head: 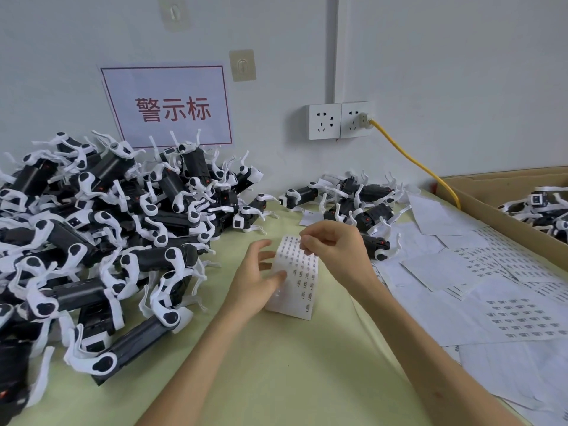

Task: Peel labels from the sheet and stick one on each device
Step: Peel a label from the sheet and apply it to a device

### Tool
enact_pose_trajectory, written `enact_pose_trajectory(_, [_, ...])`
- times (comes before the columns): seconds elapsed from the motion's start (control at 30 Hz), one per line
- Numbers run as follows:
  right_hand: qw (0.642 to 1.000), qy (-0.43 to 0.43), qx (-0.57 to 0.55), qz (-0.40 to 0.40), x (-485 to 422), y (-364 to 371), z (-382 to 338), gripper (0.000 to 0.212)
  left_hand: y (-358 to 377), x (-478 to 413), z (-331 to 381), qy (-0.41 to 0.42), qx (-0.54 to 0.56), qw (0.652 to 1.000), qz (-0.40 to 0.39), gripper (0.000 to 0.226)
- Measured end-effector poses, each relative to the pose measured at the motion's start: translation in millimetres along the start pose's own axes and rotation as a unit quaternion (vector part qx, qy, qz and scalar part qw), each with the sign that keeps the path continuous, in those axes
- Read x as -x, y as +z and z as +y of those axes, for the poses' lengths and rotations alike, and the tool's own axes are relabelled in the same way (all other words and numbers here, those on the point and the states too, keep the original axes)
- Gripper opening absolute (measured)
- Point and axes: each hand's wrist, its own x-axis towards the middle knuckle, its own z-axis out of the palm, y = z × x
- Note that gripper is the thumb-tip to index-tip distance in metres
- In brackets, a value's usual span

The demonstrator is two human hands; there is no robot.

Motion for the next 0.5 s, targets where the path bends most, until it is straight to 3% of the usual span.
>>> enact_pose_trajectory(0.1, [1.000,0.005,0.002,-0.010,-0.6,1.5,0.7,0.019,-1.0,0.0,-1.4,0.063,-0.092,0.992,0.057,0.044])
enact_pose_trajectory(0.2, [0.999,-0.011,0.021,-0.033,-0.2,2.9,0.9,0.026,-3.2,1.0,3.6,0.087,-0.054,0.993,0.057,0.023])
enact_pose_trajectory(0.33, [0.993,-0.051,0.085,-0.059,2.9,6.7,3.4,0.032,-3.6,2.4,9.7,0.104,0.002,0.994,0.033,0.022])
enact_pose_trajectory(0.5, [0.979,-0.074,0.158,-0.102,3.7,10.7,7.7,0.037,-2.8,3.1,8.6,0.109,-0.024,0.993,0.035,0.017])
